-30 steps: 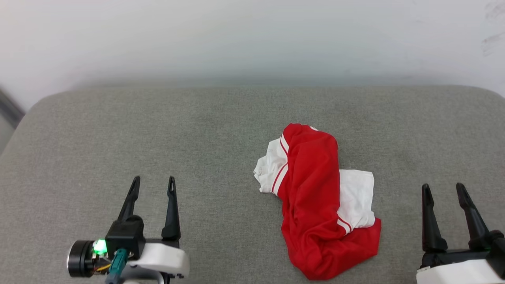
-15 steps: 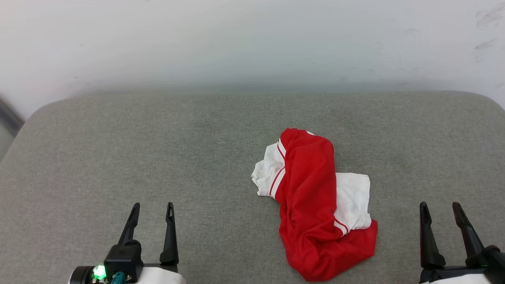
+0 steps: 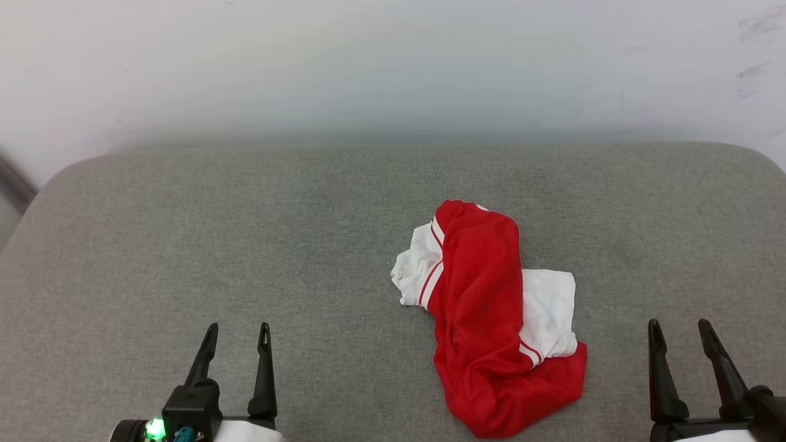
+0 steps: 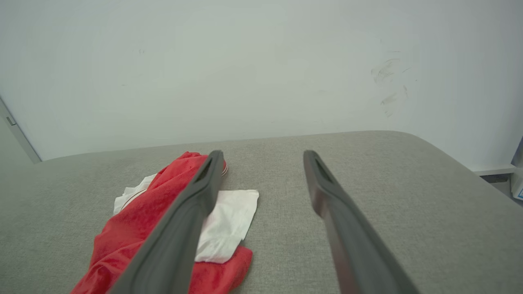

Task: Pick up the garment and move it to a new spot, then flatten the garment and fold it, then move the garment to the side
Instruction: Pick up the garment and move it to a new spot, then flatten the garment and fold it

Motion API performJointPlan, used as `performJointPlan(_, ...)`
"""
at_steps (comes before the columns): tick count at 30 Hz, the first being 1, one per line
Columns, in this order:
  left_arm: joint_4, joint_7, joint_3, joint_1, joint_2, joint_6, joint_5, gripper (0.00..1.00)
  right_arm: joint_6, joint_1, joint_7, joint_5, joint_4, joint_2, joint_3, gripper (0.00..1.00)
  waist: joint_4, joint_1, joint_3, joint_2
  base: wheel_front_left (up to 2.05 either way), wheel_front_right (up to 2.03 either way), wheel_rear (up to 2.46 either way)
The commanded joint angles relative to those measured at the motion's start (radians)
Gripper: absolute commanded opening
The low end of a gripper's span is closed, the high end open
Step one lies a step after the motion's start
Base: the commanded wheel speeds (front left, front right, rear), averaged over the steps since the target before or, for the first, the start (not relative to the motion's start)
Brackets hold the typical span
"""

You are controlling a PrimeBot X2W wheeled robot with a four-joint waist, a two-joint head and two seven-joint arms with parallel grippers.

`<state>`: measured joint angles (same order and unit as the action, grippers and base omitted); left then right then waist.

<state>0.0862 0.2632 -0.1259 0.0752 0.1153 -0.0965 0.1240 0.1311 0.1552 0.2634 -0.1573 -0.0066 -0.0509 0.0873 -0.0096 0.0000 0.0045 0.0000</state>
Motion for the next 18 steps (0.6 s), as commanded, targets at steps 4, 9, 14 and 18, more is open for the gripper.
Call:
performJointPlan(4,0.028,0.002,0.008,-0.04,0.012,0.041,-0.024,1.0,-0.001,-0.005,0.002,0.005,-0.003,0.001,-0.002,1.0,-0.003,0.0,0.007,0.0,0.0,0.0,0.0)
performJointPlan(9,0.069,0.002,0.015,-0.172,0.059,0.102,-0.041,1.0,-0.001,-0.03,0.002,0.012,-0.013,0.001,-0.008,1.0,-0.01,0.0,0.031,0.0,0.0,0.0,0.0)
performJointPlan(14,0.136,-0.015,0.008,-0.385,0.113,0.156,-0.051,1.0,-0.001,-0.063,0.002,0.018,-0.025,0.001,-0.018,1.0,-0.024,0.0,0.076,0.0,0.0,0.0,0.0)
performJointPlan(18,0.173,-0.101,-0.018,-0.567,0.14,0.192,-0.039,1.0,-0.001,-0.092,0.002,0.022,-0.038,0.001,-0.021,1.0,-0.038,0.0,0.124,0.0,0.0,0.0,0.0)
